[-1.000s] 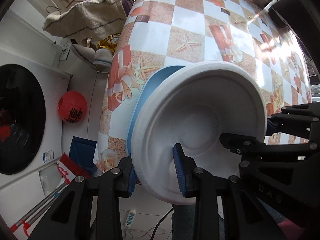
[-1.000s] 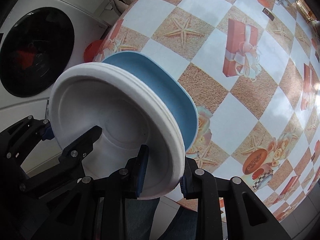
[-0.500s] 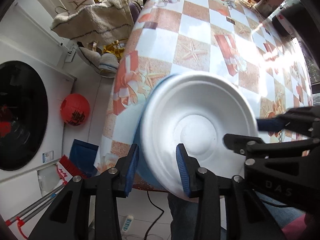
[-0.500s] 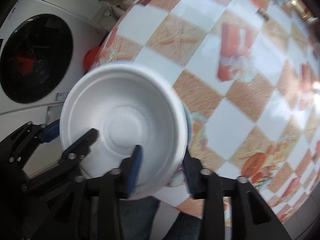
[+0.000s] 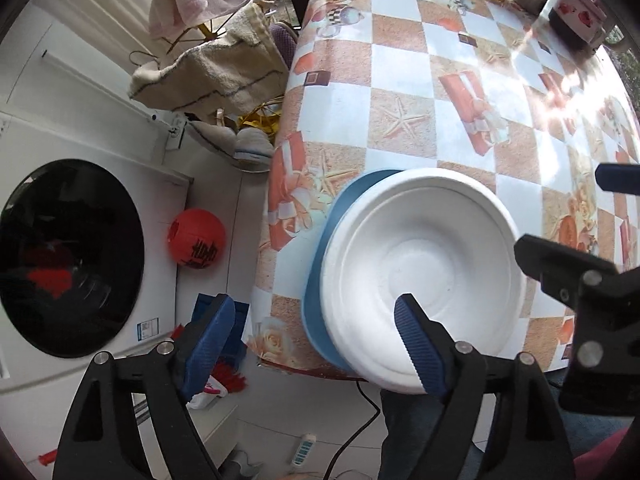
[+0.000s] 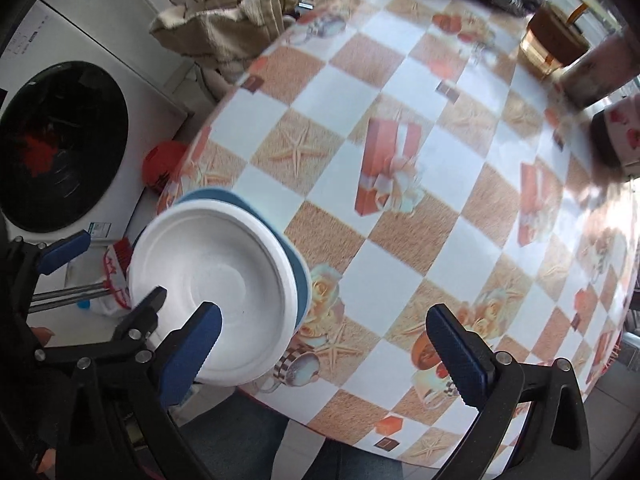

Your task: Organize plates and bowls

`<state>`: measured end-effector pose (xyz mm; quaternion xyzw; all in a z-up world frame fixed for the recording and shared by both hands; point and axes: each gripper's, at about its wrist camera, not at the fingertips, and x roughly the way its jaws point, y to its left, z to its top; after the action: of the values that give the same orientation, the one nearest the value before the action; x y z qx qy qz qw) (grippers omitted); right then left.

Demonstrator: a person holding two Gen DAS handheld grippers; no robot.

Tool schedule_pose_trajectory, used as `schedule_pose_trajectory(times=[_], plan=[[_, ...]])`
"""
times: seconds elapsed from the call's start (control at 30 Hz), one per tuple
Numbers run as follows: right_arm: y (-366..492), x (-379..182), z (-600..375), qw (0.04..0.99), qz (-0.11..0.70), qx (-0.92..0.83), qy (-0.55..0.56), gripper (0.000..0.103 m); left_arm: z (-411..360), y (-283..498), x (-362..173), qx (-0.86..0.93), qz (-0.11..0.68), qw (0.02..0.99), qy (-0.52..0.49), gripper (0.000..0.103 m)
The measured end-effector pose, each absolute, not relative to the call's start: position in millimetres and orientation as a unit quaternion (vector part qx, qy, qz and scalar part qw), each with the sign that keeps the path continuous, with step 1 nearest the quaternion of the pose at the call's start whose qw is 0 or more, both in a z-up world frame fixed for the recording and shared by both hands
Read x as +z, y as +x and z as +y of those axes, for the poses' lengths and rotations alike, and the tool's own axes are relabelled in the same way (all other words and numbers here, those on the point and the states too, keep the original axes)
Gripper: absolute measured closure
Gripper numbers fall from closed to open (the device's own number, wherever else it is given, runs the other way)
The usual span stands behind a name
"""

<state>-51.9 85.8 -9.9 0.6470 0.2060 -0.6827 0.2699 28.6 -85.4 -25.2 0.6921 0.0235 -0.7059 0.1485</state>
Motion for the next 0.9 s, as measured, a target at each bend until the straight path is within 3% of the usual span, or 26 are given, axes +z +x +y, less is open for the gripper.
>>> schedule_pose_trajectory(times=[0.9], plan=[[-46,-3,85,0.269,0.208,-0.689,0.64,0.0,-77,24,-14,-0.714,0.026,0.138,0.686,0.018]])
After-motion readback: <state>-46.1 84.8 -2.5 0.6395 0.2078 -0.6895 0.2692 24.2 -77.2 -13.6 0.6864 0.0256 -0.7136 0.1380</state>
